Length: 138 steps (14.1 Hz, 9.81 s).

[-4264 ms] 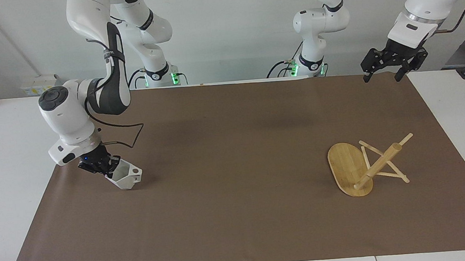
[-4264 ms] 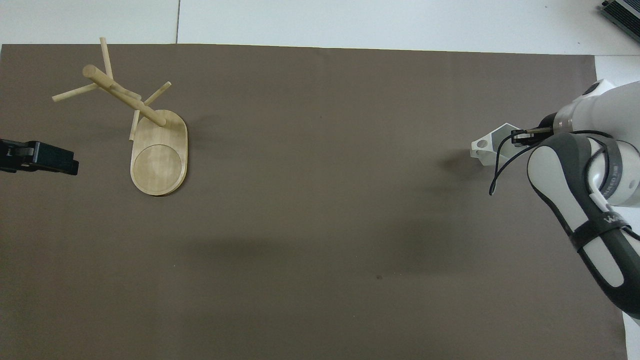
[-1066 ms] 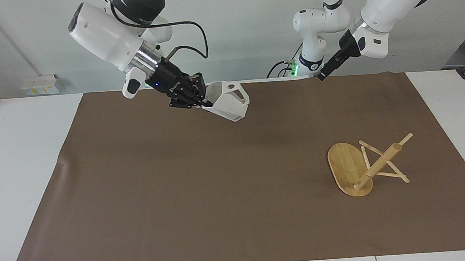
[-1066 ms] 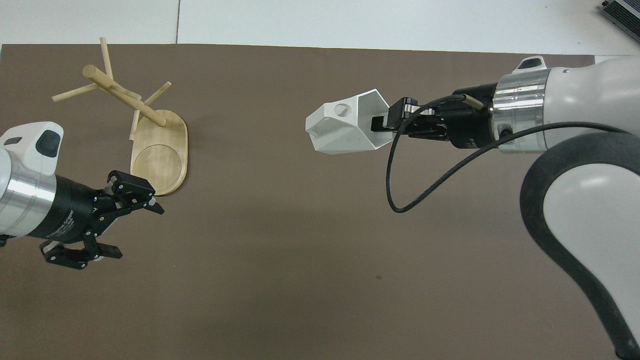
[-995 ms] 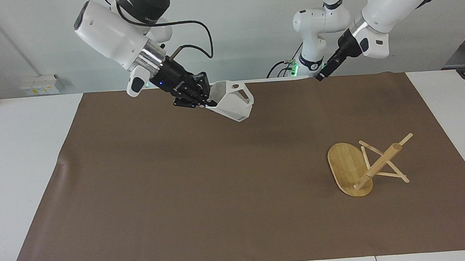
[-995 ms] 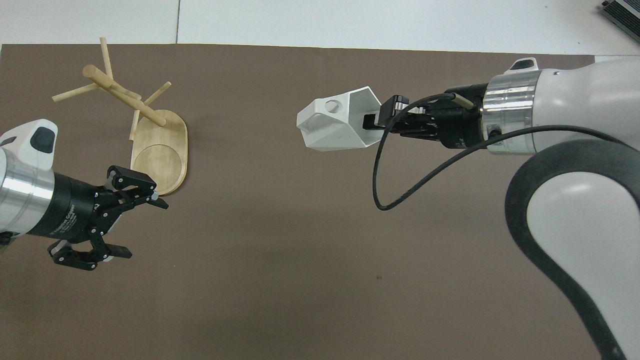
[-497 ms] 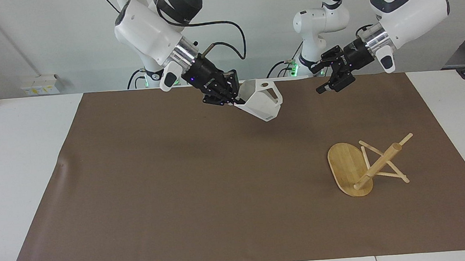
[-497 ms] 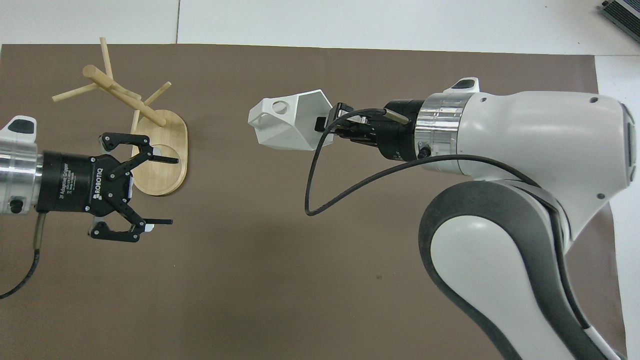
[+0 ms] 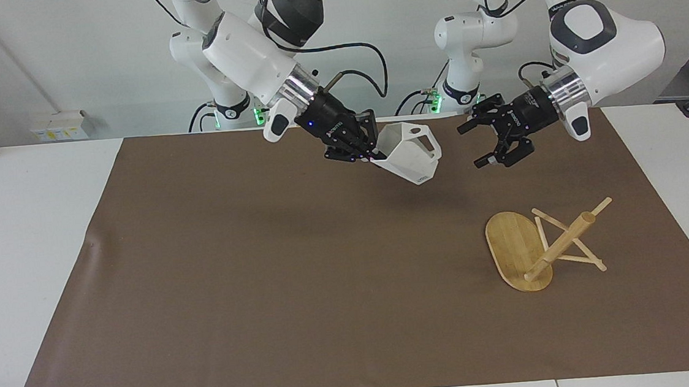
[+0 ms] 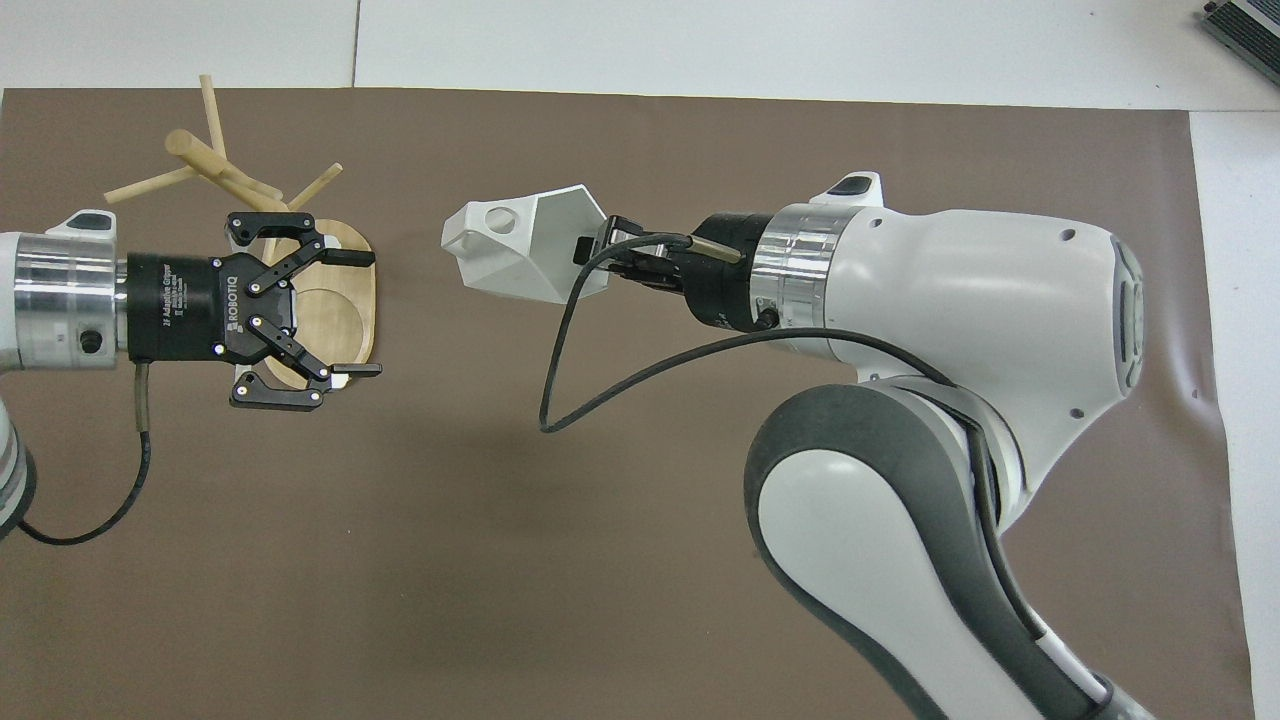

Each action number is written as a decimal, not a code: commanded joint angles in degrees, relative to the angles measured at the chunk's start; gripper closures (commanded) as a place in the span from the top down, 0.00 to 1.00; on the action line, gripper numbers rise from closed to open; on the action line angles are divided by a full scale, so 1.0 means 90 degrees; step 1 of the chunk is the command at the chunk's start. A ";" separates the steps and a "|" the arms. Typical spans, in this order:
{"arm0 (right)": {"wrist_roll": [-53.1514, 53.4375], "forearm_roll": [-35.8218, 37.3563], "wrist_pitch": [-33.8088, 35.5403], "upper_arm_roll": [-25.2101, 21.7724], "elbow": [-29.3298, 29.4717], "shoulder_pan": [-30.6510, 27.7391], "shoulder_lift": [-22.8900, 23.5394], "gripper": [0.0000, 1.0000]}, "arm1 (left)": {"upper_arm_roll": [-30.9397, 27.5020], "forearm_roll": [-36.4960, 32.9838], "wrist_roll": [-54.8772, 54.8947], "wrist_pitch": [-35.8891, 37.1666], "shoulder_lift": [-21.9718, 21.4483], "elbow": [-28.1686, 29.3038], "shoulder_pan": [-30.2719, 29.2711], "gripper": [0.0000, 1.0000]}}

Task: Hang cup on rack
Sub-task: 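Grasp the cup with the left gripper and open the right gripper, then hang the cup on a peg while the right gripper withdraws, then open the left gripper and pull it back from the cup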

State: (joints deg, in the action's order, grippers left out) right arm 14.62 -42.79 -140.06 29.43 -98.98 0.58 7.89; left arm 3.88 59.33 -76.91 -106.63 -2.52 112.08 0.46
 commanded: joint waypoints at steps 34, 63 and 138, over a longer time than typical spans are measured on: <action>0.0309 -0.0099 -0.0395 0.0499 0.0040 0.0034 0.0227 0.39 | 0.0604 0.0166 0.0401 0.0129 0.0730 -0.1057 -0.0041 0.00; 0.0202 0.0369 -0.0385 0.0188 -0.0008 -0.0064 0.0149 1.00 | 0.0497 -0.1435 -0.2400 -0.0287 0.0418 -0.0404 -0.0452 0.00; -0.2064 0.4500 0.5394 -0.4463 0.1094 -0.0015 -0.0466 1.00 | -0.1300 -0.5262 -0.1588 -0.1591 0.0251 -0.1006 0.0271 1.00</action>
State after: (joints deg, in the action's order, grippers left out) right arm -5.57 -3.71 -93.95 -12.06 -91.00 0.43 4.15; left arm -6.57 15.04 -99.05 -124.59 -0.07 105.54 1.56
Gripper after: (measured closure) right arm 0.000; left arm 0.000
